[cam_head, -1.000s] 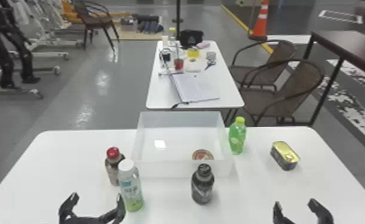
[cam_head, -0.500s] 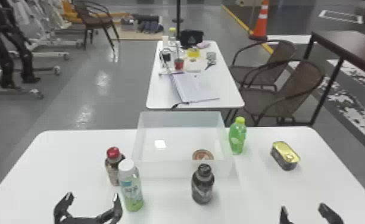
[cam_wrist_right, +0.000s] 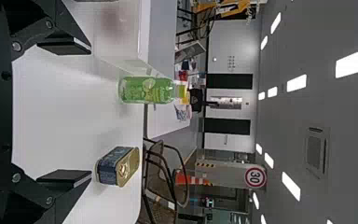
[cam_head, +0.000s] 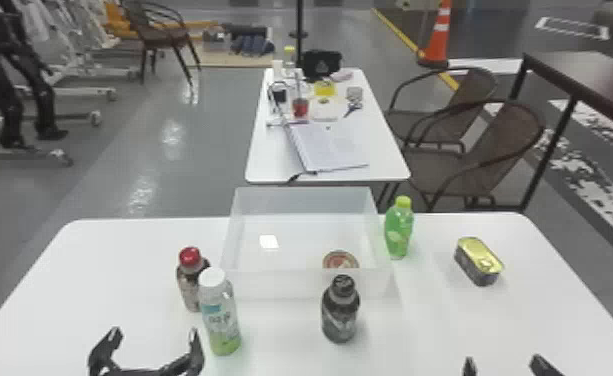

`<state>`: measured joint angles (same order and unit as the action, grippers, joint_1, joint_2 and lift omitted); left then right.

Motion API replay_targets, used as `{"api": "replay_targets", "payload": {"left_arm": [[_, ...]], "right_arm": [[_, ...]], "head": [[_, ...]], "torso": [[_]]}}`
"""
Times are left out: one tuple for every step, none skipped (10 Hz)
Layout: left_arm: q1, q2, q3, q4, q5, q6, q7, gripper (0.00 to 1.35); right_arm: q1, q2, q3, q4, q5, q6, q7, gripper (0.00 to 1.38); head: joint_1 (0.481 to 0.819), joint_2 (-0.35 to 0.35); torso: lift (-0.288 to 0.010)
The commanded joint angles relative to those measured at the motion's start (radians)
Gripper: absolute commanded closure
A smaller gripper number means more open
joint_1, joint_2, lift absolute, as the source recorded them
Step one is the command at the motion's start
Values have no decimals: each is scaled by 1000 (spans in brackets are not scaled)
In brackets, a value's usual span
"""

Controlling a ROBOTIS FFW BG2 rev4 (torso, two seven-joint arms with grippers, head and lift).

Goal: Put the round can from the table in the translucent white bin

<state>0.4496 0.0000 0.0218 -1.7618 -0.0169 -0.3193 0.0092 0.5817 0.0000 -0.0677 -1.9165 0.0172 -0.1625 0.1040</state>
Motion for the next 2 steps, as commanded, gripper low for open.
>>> {"api": "replay_targets", "payload": {"left_arm": [[3,-3,3,-4,0,5,2,98],[3,-3,3,-5,-2,8,0,98]], "right_arm": [[-2,1,0,-12,32,-9,0,328],[-3,1,0,-15,35,0,0,328]], "head": [[549,0],[549,0]], "torso": [[-100],[-100]]}}
